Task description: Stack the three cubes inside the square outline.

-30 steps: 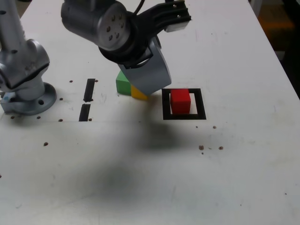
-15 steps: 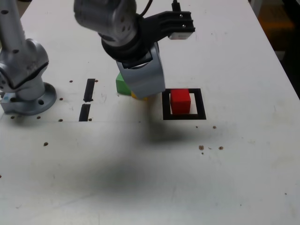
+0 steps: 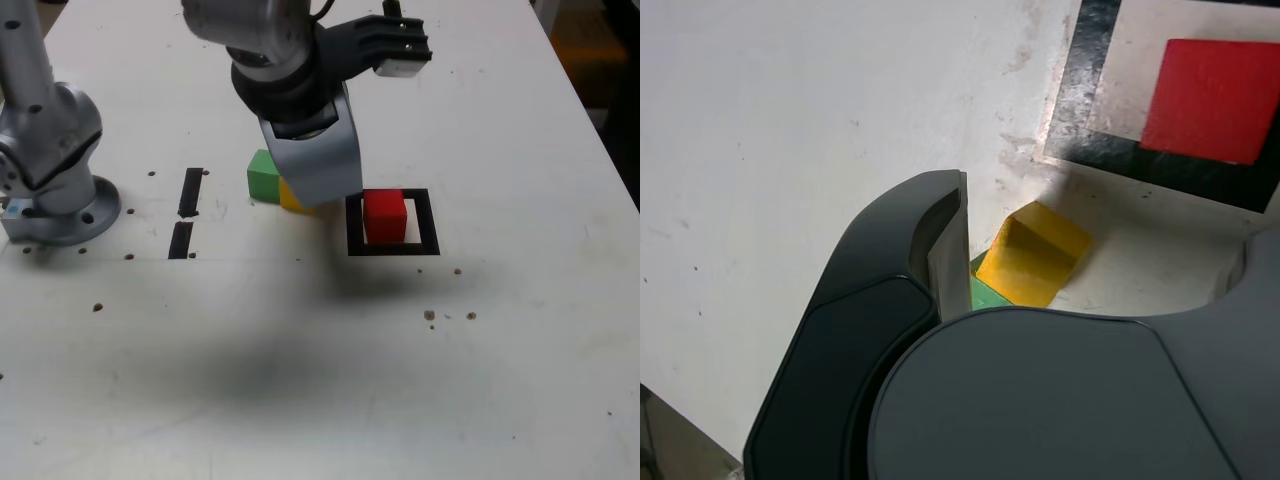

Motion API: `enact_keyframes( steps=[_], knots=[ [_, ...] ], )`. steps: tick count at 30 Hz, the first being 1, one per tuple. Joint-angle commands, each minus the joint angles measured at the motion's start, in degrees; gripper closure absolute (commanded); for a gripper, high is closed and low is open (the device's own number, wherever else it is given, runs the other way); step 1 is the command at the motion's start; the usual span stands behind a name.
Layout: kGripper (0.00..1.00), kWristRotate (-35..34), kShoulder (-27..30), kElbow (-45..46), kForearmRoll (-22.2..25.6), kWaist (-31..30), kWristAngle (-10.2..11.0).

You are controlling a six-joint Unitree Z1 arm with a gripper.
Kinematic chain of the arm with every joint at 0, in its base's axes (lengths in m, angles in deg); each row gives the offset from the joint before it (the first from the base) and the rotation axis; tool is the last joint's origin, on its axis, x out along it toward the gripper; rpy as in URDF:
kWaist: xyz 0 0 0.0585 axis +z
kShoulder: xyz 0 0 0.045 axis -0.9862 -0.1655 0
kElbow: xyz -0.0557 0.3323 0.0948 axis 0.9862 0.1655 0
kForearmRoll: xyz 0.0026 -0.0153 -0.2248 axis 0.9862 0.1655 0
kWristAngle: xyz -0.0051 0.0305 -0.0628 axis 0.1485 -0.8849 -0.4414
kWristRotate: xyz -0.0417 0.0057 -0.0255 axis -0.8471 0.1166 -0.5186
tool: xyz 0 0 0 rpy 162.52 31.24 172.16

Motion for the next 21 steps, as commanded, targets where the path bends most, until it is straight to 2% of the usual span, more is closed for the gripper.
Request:
enact_keyframes(
  steps=[1, 4, 21],
  knots=[
    [0.02, 0.80, 0.19, -0.06, -0.24, 1.64, -0.95],
    [0.03, 2.03, 0.27, 0.41, -0.81, 4.13, -2.51],
    [0.03, 2.09, -0.84, 0.03, -3.97, 5.14, -5.77]
  ],
)
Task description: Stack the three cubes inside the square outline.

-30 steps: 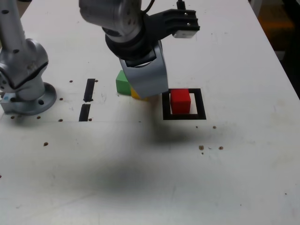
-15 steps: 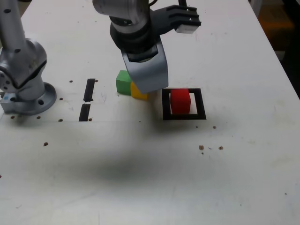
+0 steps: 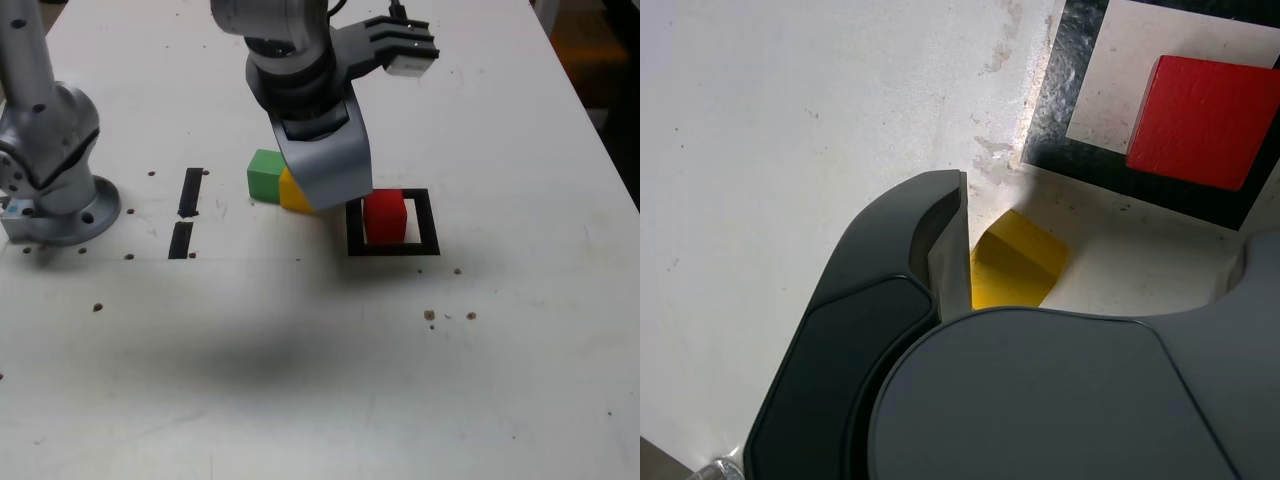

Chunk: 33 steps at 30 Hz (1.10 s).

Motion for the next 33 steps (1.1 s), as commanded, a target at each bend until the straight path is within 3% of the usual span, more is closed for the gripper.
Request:
enact_keyframes(
  steps=[1, 14, 24, 33],
  knots=[
    [0.03, -0.05, -0.20, 0.15, -0.30, 0.50, -0.29],
    [0.03, -0.09, -0.08, 1.54, -2.40, 1.34, -2.71],
    [0.03, -0.60, 1.07, 1.80, -3.49, 2.51, -3.21],
    [0.03, -10.47, 4.32, -0.05, -3.55, 3.51, -9.75]
  ],
)
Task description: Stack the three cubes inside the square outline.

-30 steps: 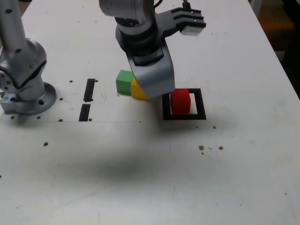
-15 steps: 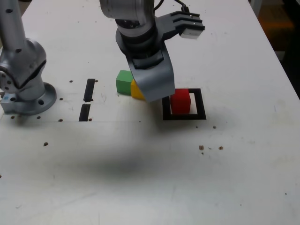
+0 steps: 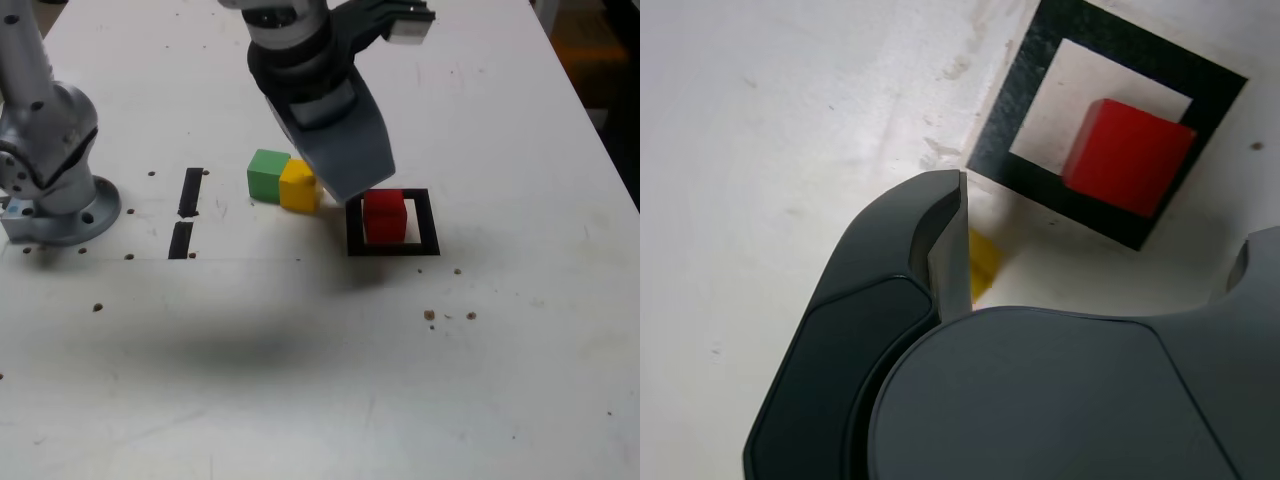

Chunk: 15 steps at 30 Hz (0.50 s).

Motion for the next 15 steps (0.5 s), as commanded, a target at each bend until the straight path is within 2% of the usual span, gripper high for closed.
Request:
enact_keyframes(
  steps=[1, 4, 9, 11, 12, 15],
  knots=[
    [0.03, -3.16, 0.46, -0.21, -0.18, 0.17, -2.38],
    [0.03, -8.23, 0.59, -0.09, -0.68, 0.20, -6.60],
    [0.03, -20.69, 1.53, 0.87, -2.47, 0.78, -16.38],
    [0.03, -24.36, 2.02, 1.21, -3.69, 0.89, -19.18],
    [0.03, -24.96, 2.11, 1.27, -3.95, 0.91, -19.64],
    [0.03, -32.44, 3.62, 2.35, -8.16, 1.30, -25.66]
  ],
)
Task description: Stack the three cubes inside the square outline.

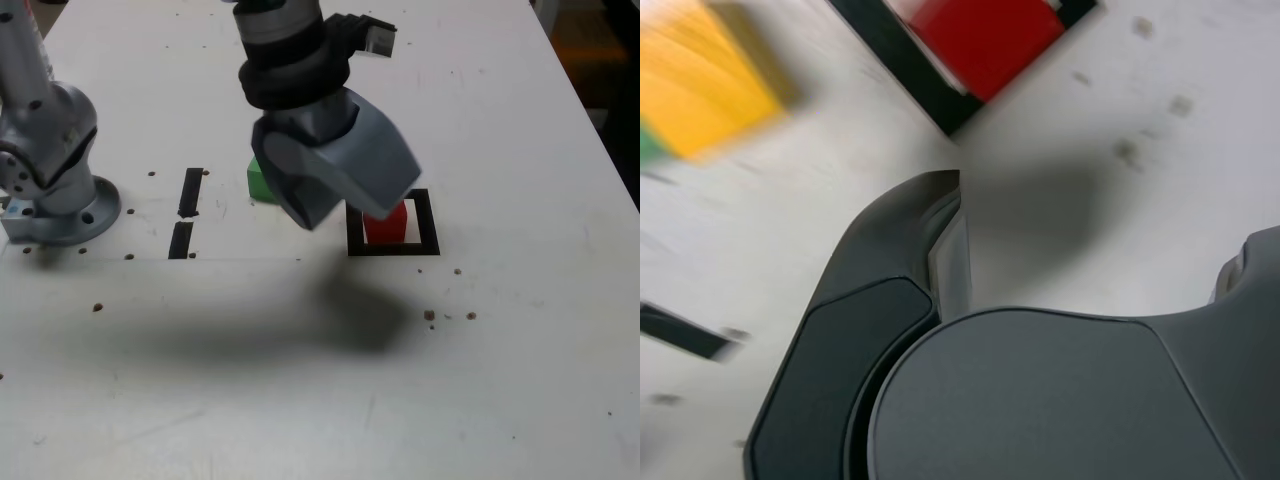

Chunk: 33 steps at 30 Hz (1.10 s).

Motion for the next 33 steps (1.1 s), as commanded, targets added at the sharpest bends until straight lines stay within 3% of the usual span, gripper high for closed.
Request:
enact_keyframes(
  steps=[1, 10, 13, 17, 20, 23, 25, 30, 33],
  knots=[
    [0.04, -3.57, 1.25, 0.54, -1.93, 0.23, -2.84],
    [0.04, -13.80, 4.84, 4.64, -8.73, 1.24, -17.10],
    [0.03, -15.91, 6.30, 5.61, -9.39, 1.74, -20.10],
    [0.03, -21.83, 7.43, 7.49, -10.67, 2.37, -20.83],
    [0.04, -25.66, 7.93, 8.97, -11.00, 3.60, -20.07],
    [0.04, -29.26, 8.16, 10.09, -10.89, 5.08, -17.48],
    [0.04, -31.79, 8.14, 10.62, -10.81, 6.21, -14.60],
    [0.04, -36.30, 7.32, 10.82, -10.43, 8.66, -5.17],
    [0.03, -36.99, 6.78, 10.72, -9.14, 9.18, -1.62]
  ],
)
